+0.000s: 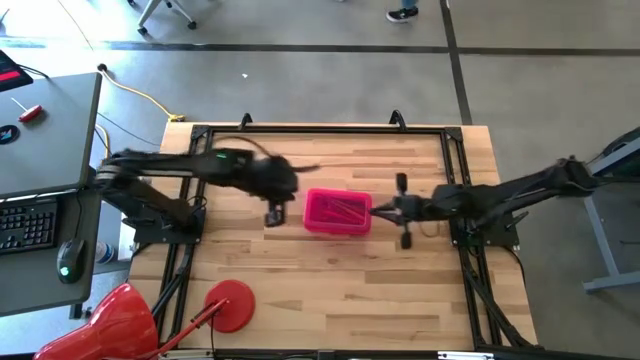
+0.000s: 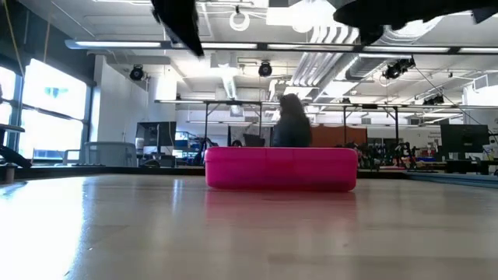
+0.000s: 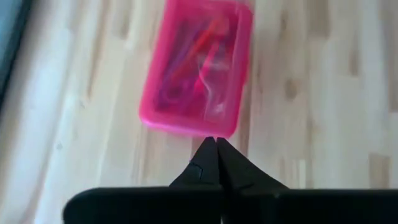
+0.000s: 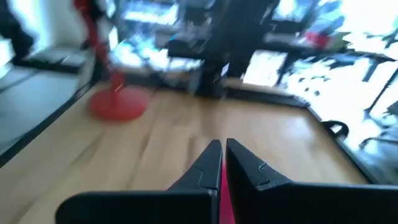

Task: Pick & place school supplies into a supply box
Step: Return to home position

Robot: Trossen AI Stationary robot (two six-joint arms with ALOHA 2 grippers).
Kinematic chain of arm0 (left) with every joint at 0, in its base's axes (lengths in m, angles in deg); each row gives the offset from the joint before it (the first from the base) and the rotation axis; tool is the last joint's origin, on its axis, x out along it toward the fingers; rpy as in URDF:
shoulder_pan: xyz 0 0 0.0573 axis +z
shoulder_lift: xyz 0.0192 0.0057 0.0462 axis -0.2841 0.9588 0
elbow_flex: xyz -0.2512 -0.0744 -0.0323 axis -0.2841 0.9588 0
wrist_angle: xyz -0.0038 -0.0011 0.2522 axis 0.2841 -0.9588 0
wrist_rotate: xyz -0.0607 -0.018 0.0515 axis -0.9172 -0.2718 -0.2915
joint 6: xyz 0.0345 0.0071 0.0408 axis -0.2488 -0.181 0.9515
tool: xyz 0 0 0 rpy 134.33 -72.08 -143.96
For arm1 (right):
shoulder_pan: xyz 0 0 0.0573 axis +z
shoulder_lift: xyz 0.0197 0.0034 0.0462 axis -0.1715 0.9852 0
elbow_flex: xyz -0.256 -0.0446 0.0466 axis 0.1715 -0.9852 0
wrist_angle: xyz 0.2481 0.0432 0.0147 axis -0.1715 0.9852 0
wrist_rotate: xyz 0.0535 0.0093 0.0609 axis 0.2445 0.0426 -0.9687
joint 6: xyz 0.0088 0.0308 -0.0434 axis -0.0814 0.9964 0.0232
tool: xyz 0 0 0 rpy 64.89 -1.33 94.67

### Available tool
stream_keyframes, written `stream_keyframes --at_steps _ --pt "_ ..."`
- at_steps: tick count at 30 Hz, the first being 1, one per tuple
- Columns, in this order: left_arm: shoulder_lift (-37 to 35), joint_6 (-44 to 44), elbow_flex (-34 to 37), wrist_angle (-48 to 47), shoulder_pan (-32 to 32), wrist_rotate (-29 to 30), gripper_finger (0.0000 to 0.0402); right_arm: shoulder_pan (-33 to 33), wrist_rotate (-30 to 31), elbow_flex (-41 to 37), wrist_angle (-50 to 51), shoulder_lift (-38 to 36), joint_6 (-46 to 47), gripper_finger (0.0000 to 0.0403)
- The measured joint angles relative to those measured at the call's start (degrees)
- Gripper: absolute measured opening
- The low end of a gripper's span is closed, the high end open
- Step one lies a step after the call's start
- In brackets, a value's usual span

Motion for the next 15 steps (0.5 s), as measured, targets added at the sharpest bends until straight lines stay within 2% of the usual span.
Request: stream_keyframes --at_steps 2,5,8,11,15 --pt "-5.86 -0.80 1.98 0.38 -0.04 1.80 0.0025 1.17 0.18 -0.03 8.24 -4.99 1.36 0.0000" --pt "-14.93 -2.78 7.84 2.71 0.02 5.23 0.0034 3.02 6.50 -0.04 16.93 -11.41 3.62 0.0000" --pt "-24.44 -2.52 16.08 6.15 0.00 7.41 0.0032 4.71 12.30 -0.43 21.03 -16.24 3.80 0.0000" --pt "-35.35 0.09 26.71 10.25 0.00 4.21 0.0023 5.64 10.99 -3.72 19.63 -20.24 1.48 0.0000" --pt "-48.30 -2.51 41.42 28.95 0.00 -1.71 0.0021 5.97 7.59 -11.13 14.08 -25.52 0.74 0.0000"
